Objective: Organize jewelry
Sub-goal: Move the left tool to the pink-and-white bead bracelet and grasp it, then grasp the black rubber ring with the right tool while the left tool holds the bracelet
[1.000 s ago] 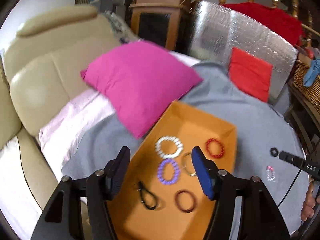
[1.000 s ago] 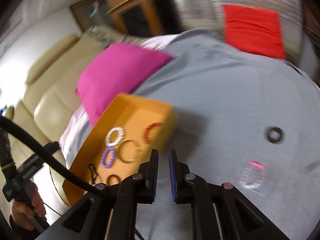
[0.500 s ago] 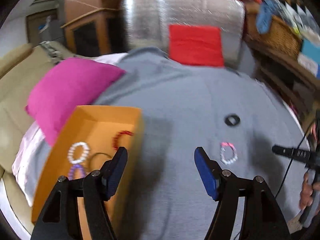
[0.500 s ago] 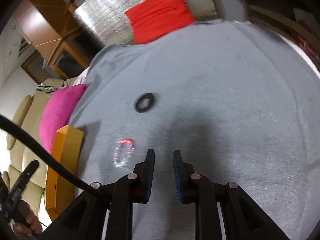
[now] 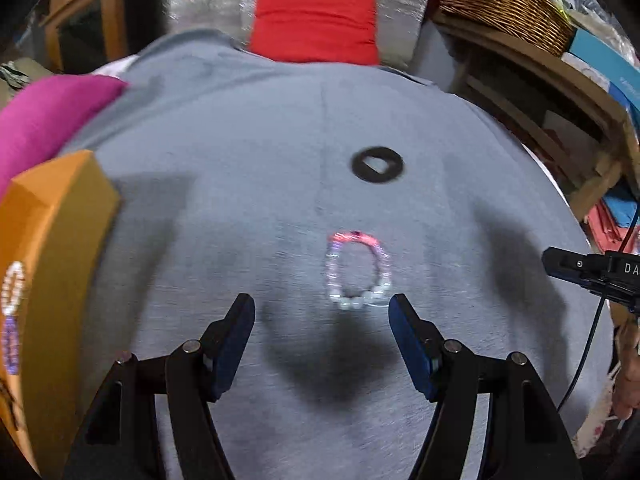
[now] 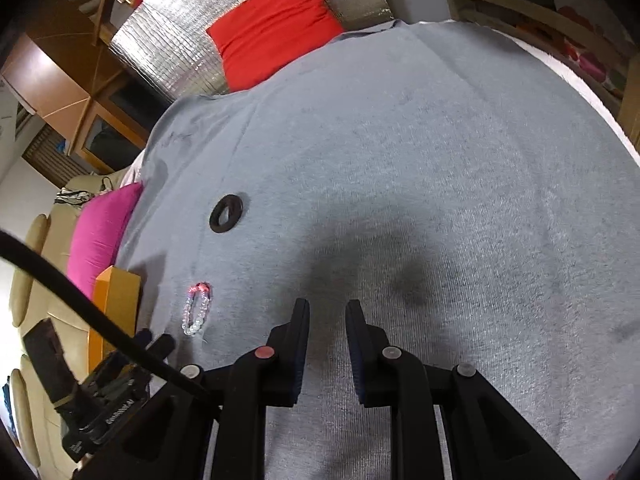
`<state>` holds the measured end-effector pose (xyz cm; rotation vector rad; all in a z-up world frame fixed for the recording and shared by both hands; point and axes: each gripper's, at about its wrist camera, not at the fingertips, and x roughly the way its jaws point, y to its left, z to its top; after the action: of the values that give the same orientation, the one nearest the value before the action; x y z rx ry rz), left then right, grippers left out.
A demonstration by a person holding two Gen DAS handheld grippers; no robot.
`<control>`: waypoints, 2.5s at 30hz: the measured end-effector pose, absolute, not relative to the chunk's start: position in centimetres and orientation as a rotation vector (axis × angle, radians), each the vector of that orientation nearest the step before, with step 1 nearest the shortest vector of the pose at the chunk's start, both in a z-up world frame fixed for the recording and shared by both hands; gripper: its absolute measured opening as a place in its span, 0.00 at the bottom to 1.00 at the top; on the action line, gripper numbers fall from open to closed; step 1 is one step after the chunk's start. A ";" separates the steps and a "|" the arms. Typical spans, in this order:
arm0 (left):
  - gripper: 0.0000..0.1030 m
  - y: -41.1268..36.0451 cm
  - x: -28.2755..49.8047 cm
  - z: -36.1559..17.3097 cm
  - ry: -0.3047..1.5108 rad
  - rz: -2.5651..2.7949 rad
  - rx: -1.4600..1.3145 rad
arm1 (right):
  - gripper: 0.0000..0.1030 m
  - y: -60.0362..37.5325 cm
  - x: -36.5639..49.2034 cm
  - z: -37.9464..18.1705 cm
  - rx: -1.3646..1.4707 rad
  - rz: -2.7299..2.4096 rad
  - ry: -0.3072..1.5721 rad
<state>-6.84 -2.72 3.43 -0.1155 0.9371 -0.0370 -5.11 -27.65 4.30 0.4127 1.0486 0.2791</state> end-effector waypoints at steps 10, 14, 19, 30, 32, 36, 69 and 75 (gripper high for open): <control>0.68 -3.0 -6.9 3.6 0.919 0.043 -0.021 | 0.20 -25.7 -4.4 3.9 0.365 0.276 1.050; 0.68 -1.9 -6.3 3.7 0.917 0.056 -0.014 | 0.20 -24.4 -4.0 3.6 0.334 0.268 1.058; 0.68 -1.5 -6.3 3.7 0.917 0.053 -0.011 | 0.20 -23.1 -3.7 3.3 0.300 0.271 1.074; 0.68 -1.4 -6.2 3.4 0.932 0.044 -0.012 | 0.21 -22.7 -3.0 2.3 0.291 0.249 1.092; 0.68 -1.4 -6.0 3.2 0.943 0.023 -0.031 | 0.21 -22.7 -3.1 2.2 0.290 0.249 1.094; 0.68 -1.3 -5.7 2.7 0.972 -0.059 -0.089 | 0.21 -22.9 -3.3 2.1 0.291 0.255 1.097; 0.07 -1.8 -4.7 2.6 0.906 -0.167 -0.180 | 0.21 -23.1 -3.7 2.2 0.313 0.257 1.088; 0.07 -1.1 -4.9 2.9 0.900 -0.151 -0.184 | 0.21 -21.3 -3.2 4.4 0.252 0.306 0.971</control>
<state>-4.87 -1.12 2.88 -0.1840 0.8997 -0.1510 -3.24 -21.28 4.41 0.2523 0.9713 0.3065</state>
